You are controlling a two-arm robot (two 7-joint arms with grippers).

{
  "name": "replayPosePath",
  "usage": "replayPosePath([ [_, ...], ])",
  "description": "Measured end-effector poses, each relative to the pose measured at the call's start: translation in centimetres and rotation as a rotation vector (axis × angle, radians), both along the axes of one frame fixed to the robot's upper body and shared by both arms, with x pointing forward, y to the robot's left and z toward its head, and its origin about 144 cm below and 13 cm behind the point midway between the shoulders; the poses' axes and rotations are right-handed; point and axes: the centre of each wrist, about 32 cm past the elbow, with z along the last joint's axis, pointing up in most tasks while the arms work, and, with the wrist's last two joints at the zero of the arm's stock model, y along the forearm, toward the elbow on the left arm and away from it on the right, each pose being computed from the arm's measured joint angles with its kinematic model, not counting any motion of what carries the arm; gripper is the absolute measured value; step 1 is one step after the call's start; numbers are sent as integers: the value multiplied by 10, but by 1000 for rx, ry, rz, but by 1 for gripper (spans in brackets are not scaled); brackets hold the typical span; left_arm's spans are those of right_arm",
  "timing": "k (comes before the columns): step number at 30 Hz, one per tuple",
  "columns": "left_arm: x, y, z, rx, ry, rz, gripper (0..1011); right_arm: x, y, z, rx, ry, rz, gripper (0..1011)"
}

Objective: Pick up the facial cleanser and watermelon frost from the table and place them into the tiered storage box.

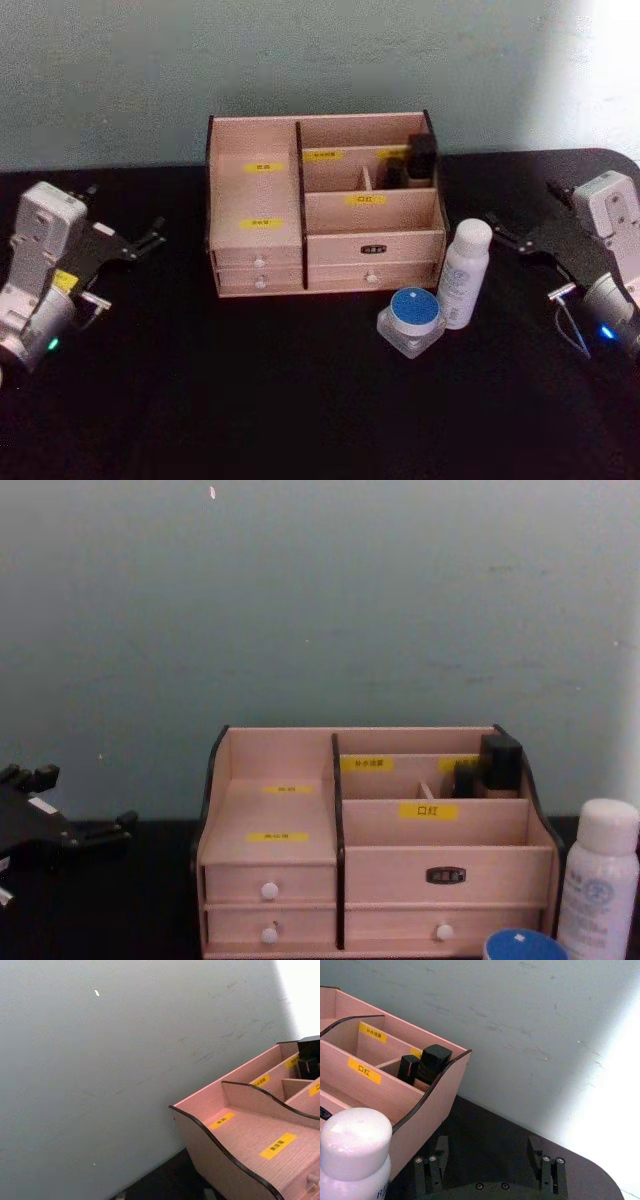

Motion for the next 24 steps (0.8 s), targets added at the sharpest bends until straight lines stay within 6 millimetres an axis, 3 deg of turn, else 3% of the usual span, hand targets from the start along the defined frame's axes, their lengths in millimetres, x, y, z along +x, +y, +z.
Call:
replayPosePath([
  [24, 0, 0, 0, 0, 0, 0, 1001, -7, -3, 2, 11, 13, 19, 1000],
])
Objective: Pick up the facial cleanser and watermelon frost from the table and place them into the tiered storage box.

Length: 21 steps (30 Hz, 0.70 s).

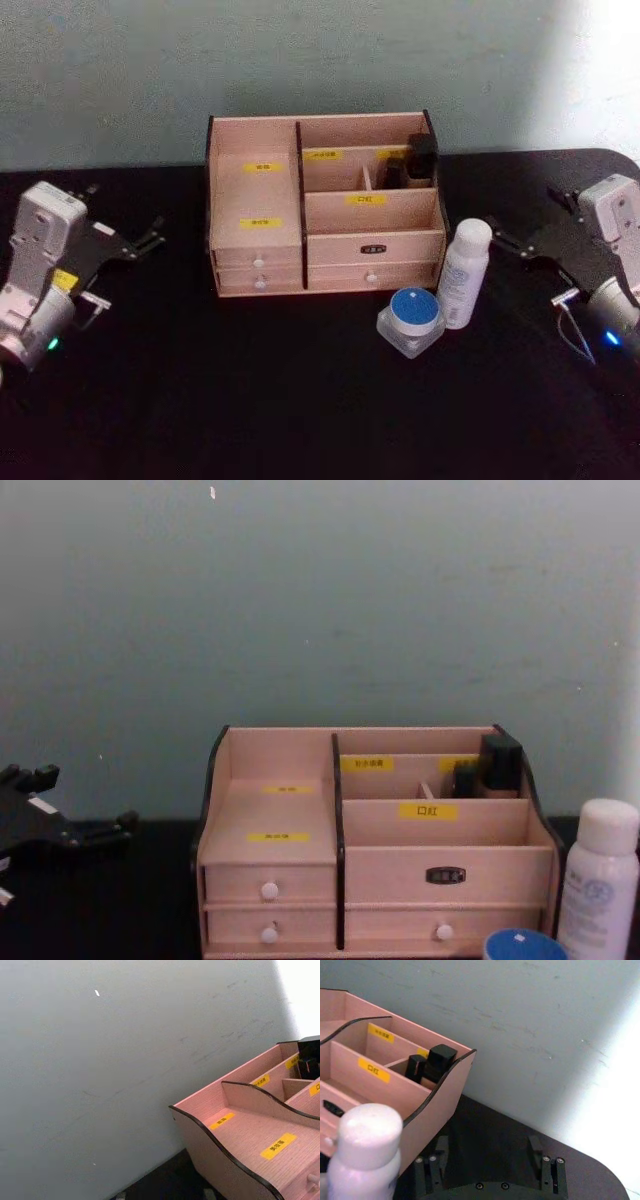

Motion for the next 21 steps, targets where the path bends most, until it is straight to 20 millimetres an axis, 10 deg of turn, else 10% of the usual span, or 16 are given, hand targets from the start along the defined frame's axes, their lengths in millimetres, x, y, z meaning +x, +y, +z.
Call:
replayPosePath([
  [21, 0, 0, 0, 0, 0, 0, 1001, -57, -18, 19, -19, 100, 81, 1000],
])
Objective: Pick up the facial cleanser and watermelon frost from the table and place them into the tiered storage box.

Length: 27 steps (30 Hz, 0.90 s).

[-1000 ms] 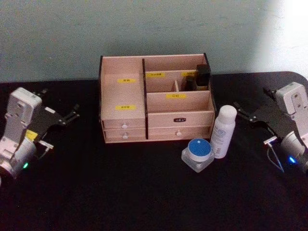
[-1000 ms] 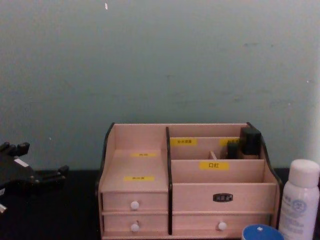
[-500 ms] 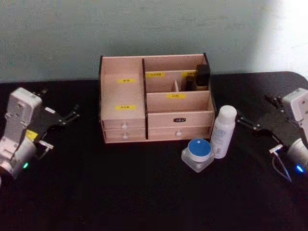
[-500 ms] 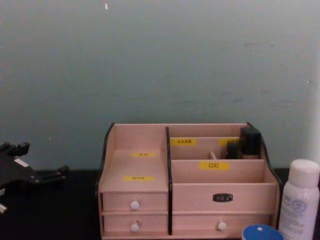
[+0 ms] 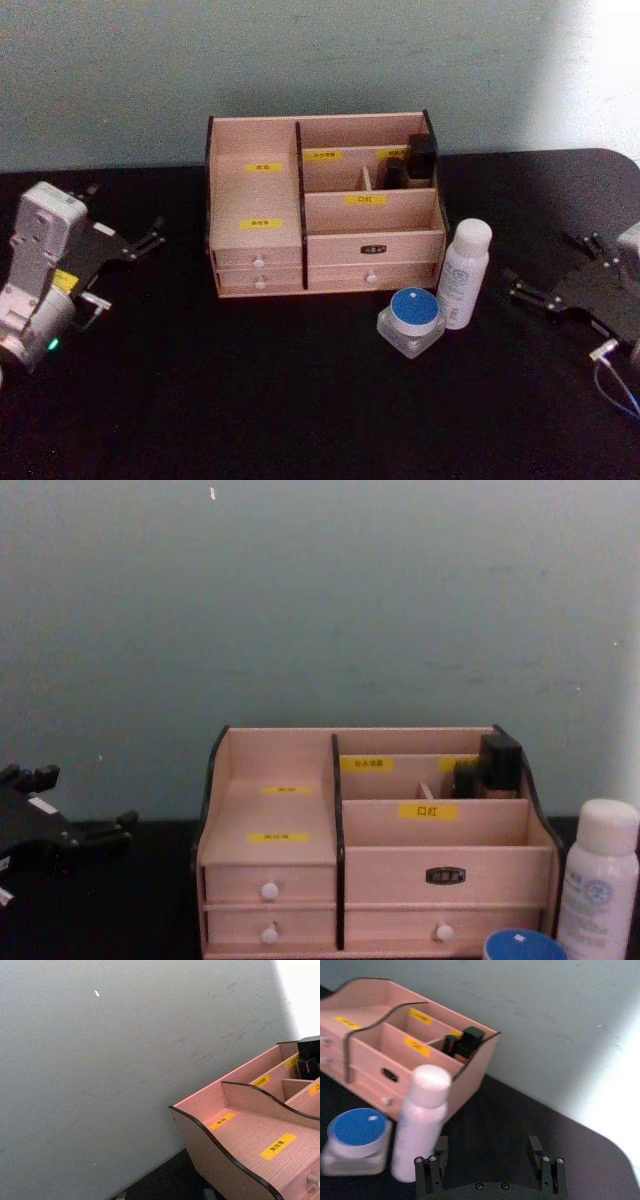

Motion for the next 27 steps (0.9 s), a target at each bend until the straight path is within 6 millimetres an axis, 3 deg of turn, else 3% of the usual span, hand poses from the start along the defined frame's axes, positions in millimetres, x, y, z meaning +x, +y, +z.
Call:
replayPosePath([
  [10, 0, 0, 0, 0, 0, 0, 1001, -14, -2, 8, 124, 106, 104, 1000],
  [27, 0, 0, 0, 0, 0, 0, 1001, 2, 24, -6, 200, 163, 88, 1000],
])
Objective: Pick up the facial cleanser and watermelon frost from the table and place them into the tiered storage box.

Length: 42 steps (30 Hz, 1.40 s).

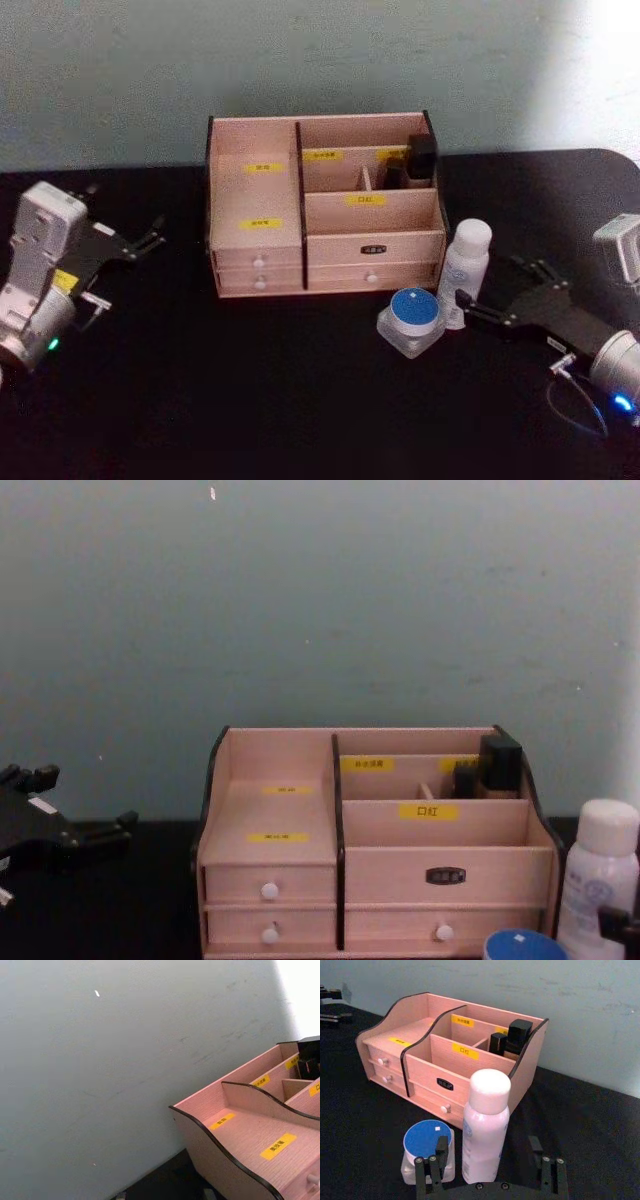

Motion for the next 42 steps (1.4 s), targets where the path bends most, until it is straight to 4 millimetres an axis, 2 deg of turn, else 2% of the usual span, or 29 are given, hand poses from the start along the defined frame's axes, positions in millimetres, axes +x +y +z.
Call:
replayPosePath([
  [21, 0, 0, 0, 0, 0, 0, 1001, 22, 13, -7, 39, 21, -10, 1000],
  [42, 0, 0, 0, 0, 0, 0, 1001, 26, 15, -6, 42, 7, -12, 1000],
])
